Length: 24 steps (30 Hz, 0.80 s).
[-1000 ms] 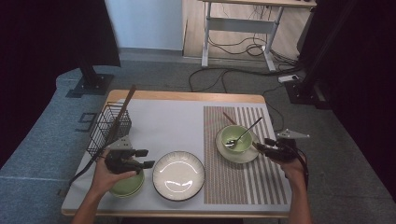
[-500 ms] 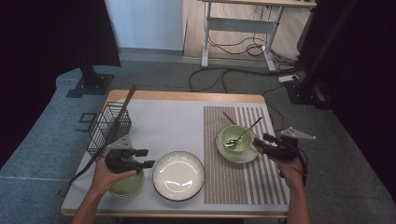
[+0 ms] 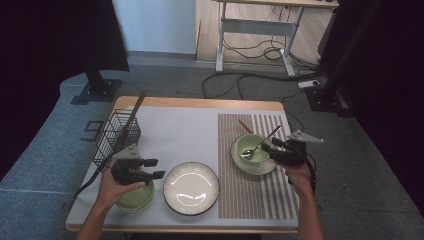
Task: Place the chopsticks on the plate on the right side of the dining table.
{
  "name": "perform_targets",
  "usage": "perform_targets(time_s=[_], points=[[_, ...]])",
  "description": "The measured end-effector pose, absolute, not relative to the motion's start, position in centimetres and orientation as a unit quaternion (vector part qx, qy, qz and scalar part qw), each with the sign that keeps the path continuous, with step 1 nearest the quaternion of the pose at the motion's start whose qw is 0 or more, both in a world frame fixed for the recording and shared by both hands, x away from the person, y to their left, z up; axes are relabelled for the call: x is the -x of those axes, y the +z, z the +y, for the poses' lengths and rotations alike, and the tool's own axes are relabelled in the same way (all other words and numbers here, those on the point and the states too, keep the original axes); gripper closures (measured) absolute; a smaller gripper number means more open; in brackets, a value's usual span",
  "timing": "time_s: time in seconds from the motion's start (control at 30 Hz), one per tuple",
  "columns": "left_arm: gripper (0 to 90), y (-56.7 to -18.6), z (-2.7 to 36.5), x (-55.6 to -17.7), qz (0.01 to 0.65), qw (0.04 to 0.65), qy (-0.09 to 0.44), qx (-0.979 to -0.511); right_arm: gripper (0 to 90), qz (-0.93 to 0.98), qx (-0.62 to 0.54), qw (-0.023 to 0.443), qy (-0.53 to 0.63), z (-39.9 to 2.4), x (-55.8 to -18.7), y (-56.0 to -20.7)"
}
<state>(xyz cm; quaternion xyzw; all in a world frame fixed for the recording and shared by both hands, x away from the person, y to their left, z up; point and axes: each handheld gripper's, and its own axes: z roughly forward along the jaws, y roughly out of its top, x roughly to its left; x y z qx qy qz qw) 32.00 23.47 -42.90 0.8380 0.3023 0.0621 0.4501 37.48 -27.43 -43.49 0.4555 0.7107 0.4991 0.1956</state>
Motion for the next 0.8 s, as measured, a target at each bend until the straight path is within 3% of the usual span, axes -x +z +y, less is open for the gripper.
perform_targets(time_s=[0.8], points=[[42.3,-42.8,23.6,-32.0,0.301,0.454,0.059,-0.836,41.4,0.720,-0.477,0.186,0.469,-23.5,-41.6,-43.4]])
